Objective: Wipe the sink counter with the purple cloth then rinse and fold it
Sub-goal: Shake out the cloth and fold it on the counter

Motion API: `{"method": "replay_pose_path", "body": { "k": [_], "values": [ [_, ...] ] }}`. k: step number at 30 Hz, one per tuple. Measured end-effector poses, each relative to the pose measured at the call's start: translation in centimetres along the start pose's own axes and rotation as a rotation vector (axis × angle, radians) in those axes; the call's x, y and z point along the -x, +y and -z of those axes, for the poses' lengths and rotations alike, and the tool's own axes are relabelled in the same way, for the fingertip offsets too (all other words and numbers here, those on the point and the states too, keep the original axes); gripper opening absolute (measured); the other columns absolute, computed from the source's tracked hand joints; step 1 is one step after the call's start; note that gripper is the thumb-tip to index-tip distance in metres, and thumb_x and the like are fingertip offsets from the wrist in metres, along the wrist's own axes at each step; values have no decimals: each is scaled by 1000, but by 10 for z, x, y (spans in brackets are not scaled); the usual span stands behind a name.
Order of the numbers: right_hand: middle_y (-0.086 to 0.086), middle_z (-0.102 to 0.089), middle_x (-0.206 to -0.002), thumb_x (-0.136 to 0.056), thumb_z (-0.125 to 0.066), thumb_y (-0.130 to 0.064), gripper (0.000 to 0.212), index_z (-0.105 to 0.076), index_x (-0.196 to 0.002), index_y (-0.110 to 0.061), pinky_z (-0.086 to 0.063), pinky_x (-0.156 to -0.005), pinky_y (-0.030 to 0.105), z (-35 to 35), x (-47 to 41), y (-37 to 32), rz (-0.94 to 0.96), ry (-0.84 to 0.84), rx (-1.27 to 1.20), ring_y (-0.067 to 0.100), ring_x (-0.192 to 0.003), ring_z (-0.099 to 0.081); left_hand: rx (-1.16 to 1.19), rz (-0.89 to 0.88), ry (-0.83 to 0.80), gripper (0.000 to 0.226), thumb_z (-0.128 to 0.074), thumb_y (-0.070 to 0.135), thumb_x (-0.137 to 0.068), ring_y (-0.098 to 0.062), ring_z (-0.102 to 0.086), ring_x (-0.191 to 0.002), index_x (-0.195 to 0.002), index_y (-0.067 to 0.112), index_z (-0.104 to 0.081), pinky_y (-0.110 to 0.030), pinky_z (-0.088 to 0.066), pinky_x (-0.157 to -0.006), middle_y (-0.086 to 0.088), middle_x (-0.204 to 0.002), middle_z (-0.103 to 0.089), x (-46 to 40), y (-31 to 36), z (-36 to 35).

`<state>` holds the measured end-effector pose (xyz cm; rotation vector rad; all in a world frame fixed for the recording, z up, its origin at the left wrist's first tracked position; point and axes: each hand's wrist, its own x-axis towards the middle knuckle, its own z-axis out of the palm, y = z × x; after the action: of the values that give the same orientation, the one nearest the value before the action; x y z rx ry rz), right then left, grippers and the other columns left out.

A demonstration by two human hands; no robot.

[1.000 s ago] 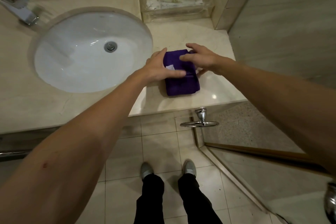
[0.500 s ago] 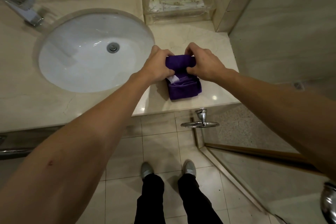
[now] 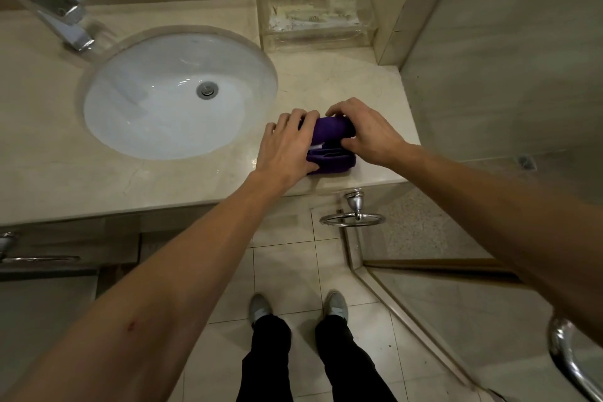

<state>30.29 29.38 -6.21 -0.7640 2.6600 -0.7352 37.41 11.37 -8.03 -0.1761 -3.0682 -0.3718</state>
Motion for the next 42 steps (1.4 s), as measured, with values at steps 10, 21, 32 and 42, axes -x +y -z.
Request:
{"method": "replay_pose_path", "body": {
  "k": [10,21,32,42],
  "values": [
    [2,-54,-134,-84,-71,-15,55,-62,-138,-20,-32,-82,5,10,26,4,37,-132,7,10,-111,-51,-22,-70,54,62,-84,17,-73,-30,-54,-110,-127,12,-55,-41,-45,-93,-11,-120,-56,16,9,-7],
    [-5,-61,-104,-84,-83,-17,26,-69,-105,-14,-54,-96,46,-26,28,2,-255,11,-449,19,-103,-60,323,-75,-65,39,-65,46,-87,-17,-49,-112,-114,17,-70,-29,-45,-90,0,-117,-56,30,-5,-6],
    [10,-49,-148,-81,-86,-26,89,-39,-153,-8,-48,-110,43,-17,3,7,-437,-277,-371,28,-132,-51,566,304,-446,69,-76,26,-88,-28,-48,-128,-148,15,-43,-35,-45,-104,-12,-141,-49,-16,-8,15],
    [8,-64,-118,-77,-89,-27,64,-56,-128,-7,-56,-90,38,-23,-5,5,-462,-314,-247,27,-108,-63,611,388,-587,49,-78,27,-87,-27,-60,-107,-125,7,-55,-38,-53,-90,-11,-119,-64,-20,-13,1]
  ]
}}
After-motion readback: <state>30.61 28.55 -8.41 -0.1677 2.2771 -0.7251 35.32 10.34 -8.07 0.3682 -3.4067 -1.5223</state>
